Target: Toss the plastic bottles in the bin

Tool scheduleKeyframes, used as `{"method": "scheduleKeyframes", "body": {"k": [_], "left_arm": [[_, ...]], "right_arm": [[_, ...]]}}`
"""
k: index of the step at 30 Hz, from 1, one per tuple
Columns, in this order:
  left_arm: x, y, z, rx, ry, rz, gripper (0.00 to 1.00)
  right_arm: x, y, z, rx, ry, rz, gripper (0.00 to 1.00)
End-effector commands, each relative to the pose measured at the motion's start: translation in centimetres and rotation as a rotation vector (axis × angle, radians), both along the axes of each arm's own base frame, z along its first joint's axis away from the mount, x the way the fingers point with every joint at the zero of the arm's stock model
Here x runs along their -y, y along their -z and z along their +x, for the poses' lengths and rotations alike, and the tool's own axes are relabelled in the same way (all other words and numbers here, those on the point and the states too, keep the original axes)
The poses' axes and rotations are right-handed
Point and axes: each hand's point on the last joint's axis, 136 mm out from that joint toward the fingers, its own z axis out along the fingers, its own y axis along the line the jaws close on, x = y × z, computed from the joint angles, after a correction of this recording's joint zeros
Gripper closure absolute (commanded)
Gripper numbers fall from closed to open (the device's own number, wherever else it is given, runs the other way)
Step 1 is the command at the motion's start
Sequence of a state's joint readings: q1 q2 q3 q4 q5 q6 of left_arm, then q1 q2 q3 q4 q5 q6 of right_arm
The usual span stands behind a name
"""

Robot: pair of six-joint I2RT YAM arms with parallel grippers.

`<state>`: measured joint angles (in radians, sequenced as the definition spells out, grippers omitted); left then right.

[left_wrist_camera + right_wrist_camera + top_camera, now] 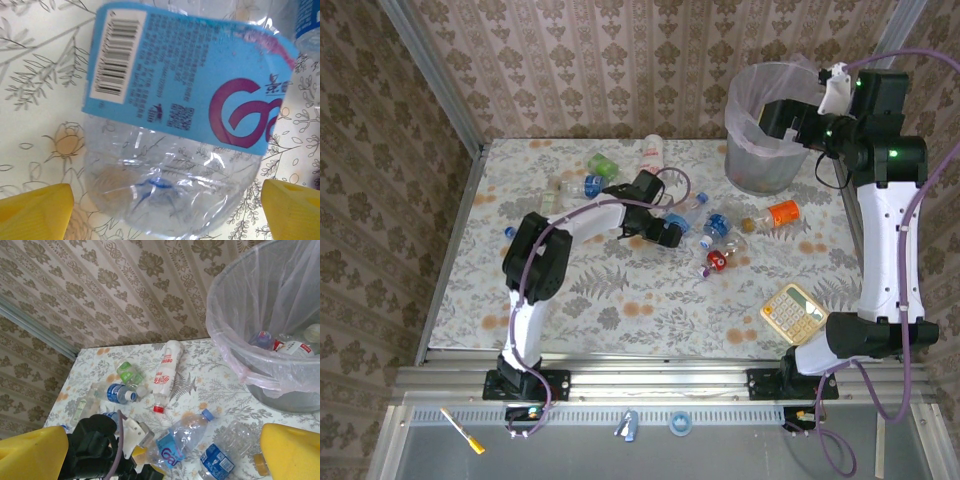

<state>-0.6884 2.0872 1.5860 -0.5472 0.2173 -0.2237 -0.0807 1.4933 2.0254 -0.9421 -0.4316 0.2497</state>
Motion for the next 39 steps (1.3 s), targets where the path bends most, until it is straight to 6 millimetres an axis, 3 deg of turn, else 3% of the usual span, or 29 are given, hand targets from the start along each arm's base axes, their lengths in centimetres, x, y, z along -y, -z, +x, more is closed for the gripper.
{"method": "scheduleKeyframes", "body": {"k": [1,10,13,17,26,33,39], "left_arm": [[-0.4,-3.4,1.7,0.068,-0.004,-0.009,0.03],[1.2,-2.2,2.8,0.009,0.036,-0.038,0.02],[2.1,-1.8,2.7,-0.04,0.058,-0.053,0.03],[2.3,-0.5,2.3,-0.103,0.064,-0.024,0.04],[2.4,0.6,1.7,-0.128,0.08,0.011,0.07],[2.3,1.8,1.2,-0.13,0.08,0.033,0.16],[2.5,1.2,1.2,-0.099,0.094,0.019,0.27]], "right_arm": [[-0.9,0.4,-0.4,-0.009,-0.046,0.003,0.0],[-1.7,0.3,-0.8,-0.017,-0.08,-0.01,0.0],[-1.8,0.2,-1.0,-0.016,-0.088,-0.011,0.0],[-2.0,0.2,-1.1,-0.016,-0.097,-0.007,0.0],[-2.5,0.3,-1.5,-0.025,-0.117,-0.007,0.0],[-2.7,0.5,-1.7,-0.026,-0.125,-0.014,0.0],[-2.7,0.6,-1.9,-0.025,-0.125,-0.017,0.0]]}}
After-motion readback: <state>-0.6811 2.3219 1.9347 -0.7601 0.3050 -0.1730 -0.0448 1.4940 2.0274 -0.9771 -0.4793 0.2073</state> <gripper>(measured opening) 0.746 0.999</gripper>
